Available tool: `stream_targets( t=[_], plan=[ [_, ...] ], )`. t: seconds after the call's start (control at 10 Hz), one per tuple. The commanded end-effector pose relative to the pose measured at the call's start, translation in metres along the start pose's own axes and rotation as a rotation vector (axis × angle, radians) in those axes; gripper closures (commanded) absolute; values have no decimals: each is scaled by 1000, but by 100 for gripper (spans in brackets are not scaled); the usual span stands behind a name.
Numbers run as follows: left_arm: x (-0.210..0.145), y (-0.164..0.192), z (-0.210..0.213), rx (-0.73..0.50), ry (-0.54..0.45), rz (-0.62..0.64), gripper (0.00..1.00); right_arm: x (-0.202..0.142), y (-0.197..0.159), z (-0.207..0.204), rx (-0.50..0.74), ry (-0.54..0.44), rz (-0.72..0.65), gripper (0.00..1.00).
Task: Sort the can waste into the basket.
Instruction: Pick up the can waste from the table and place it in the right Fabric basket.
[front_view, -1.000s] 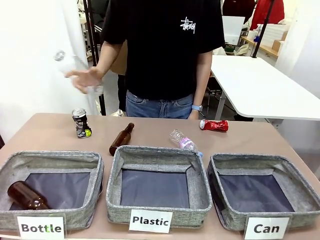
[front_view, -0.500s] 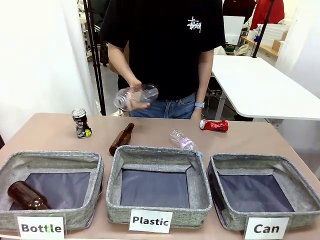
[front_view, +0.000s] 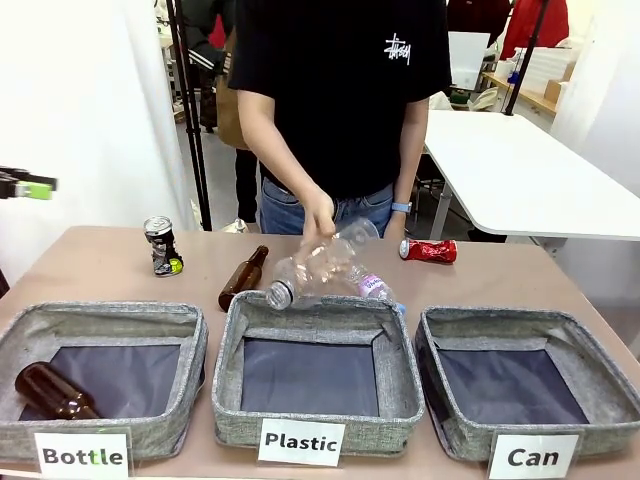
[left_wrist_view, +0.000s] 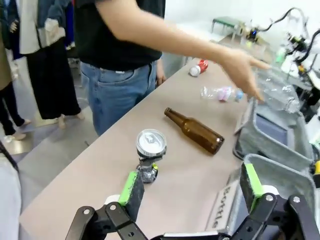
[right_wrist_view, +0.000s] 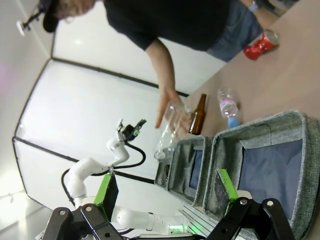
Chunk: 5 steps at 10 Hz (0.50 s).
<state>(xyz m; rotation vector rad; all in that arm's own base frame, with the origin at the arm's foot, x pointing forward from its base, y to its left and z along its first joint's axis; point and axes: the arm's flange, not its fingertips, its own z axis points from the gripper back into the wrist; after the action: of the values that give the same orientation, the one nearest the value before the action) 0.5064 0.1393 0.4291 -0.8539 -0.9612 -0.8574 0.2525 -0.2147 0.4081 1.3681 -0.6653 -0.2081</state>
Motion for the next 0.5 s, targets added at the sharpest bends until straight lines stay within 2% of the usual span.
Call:
stream_targets(
  t=[0.0,0.2,0.3,0.4],
  plan=[
    [7,21,-29,-10,69,-12,0,3,0,-1,20,-20,26,0],
    [11,46,-66,-1,152,20,0,3,0,-1,20,-20,26,0],
    [7,60,-80,11,210,-14,0,3,0,-1,20,-20,26,0],
    [1,72,-86,8,260,-156,0,3,0,-1,20,-20,26,0]
  ],
)
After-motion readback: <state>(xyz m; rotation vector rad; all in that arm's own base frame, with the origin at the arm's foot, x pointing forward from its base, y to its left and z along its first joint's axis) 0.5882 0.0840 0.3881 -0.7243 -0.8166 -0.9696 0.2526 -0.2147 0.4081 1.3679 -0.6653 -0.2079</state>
